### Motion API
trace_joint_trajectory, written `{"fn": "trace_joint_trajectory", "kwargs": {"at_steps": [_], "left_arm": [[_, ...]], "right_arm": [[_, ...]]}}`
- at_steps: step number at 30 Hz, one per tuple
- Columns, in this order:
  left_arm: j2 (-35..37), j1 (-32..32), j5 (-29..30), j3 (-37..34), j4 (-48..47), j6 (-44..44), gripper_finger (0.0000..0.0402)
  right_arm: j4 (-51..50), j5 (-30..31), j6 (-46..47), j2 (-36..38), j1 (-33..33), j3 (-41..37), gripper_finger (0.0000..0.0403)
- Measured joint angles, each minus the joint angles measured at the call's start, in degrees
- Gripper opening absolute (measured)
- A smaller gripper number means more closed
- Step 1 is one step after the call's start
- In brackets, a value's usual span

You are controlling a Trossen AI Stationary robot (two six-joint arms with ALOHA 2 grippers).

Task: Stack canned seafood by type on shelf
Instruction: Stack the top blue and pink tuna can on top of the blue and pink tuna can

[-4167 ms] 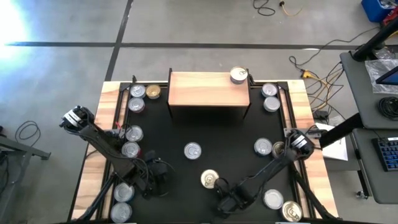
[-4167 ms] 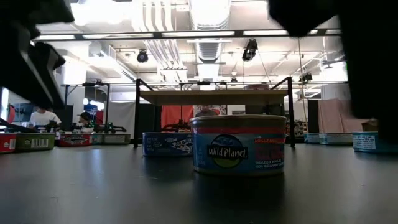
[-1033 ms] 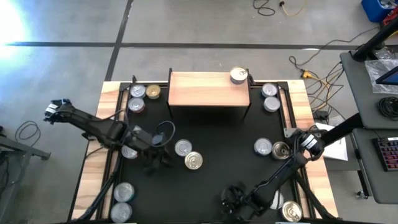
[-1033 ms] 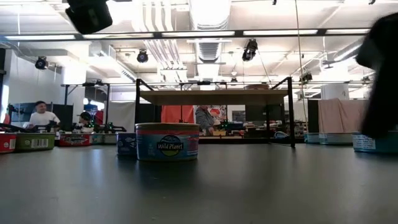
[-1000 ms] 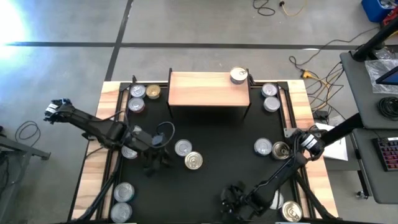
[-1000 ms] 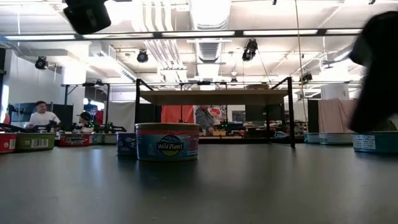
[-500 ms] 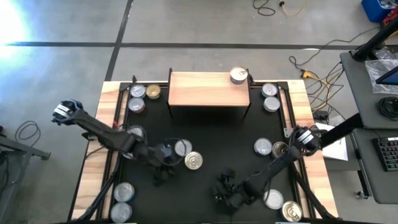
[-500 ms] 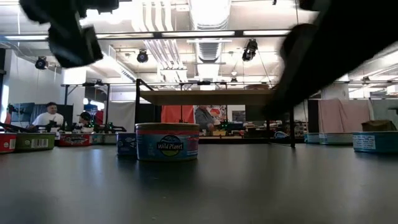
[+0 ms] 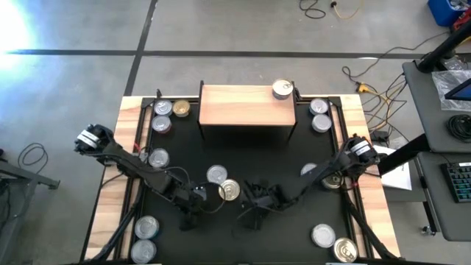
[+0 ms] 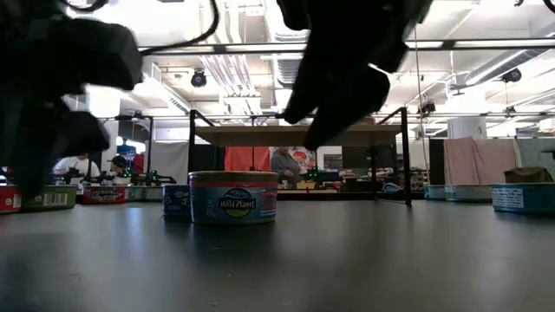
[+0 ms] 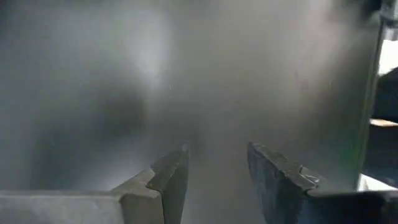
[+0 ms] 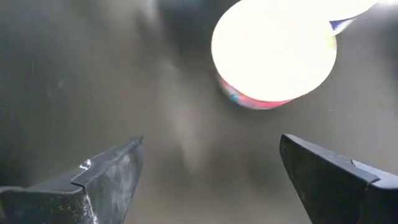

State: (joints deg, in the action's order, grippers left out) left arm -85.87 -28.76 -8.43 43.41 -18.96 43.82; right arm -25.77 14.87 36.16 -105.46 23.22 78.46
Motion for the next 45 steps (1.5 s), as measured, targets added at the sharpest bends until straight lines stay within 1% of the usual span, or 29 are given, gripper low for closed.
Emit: {"fn": "trace_joint_trajectory", "kwargs": {"at_steps": [2, 6, 9, 14, 16, 18, 20, 22, 24, 26, 30, 32, 35, 39, 42, 45], "left_arm": [[2.84, 0.03, 0.02, -2.17, 0.11, 1.26, 0.0149], [7.90, 0.03, 2.07, -6.81, 1.71, 3.99, 0.0149], [10.29, 0.03, 2.53, -10.08, 5.81, 5.16, 0.0149], [11.24, -0.24, 1.65, -14.93, 16.46, 5.20, 0.0149], [10.77, -0.52, 3.28, -16.43, 20.95, 5.22, 0.0149], [9.76, -0.71, 4.82, -17.34, 22.90, 5.34, 0.0149], [8.57, -0.72, 5.50, -17.41, 23.29, 5.35, 0.0149], [7.35, -0.72, 5.54, -17.11, 23.08, 5.70, 0.0149], [6.27, -0.72, 5.54, -16.82, 23.03, 8.39, 0.0149], [5.21, -0.70, 5.89, -15.99, 23.05, 11.27, 0.0149], [3.20, -0.87, 8.86, -14.19, 22.98, 12.37, 0.0149], [1.98, -0.87, 10.32, -13.49, 22.39, 13.71, 0.0149], [-0.19, -1.15, 12.20, -12.53, 22.53, 16.82, 0.0149], [-2.11, -1.73, 13.70, -11.55, 22.77, 17.23, 0.0148], [-2.55, -2.86, 19.02, -11.18, 22.83, 19.29, 0.0148], [-2.54, -3.85, 29.21, -11.03, 22.61, 22.09, 0.0148]], "right_arm": [[-0.04, -0.01, 1.48, 0.80, -0.98, 0.00, 0.0366], [0.66, 0.11, 1.68, 2.69, -2.79, 0.00, 0.0366], [1.74, 0.15, 3.01, 4.17, -3.52, 0.00, 0.0366], [3.97, -1.10, 1.30, 6.47, -4.31, 0.00, 0.0366], [3.25, -1.59, 1.27, 7.00, -5.33, 0.00, 0.0366], [3.36, -1.56, 1.08, 7.29, -6.70, 0.00, 0.0366], [4.07, -2.46, -0.05, 7.52, -8.11, 0.00, 0.0366], [4.23, -5.13, -2.36, 7.64, -9.33, 0.00, 0.0366], [3.70, -8.56, -4.87, 7.64, -10.34, 0.00, 0.0369], [1.24, -10.53, -6.56, 7.60, -11.21, 0.00, 0.0375], [-5.97, -10.41, -8.48, 7.56, -12.07, 0.00, 0.0389], [-7.98, -10.32, -9.84, 7.51, -12.12, 0.00, 0.0395], [-8.32, -10.58, -14.30, 7.51, -11.48, 0.00, 0.0399], [-7.67, -9.98, -22.37, 7.45, -9.98, -0.76, 0.0400], [-7.05, -9.89, -25.99, 7.20, -9.33, -3.03, 0.0400], [-5.22, -10.55, -27.03, 7.14, -9.17, -6.24, 0.0400]]}}
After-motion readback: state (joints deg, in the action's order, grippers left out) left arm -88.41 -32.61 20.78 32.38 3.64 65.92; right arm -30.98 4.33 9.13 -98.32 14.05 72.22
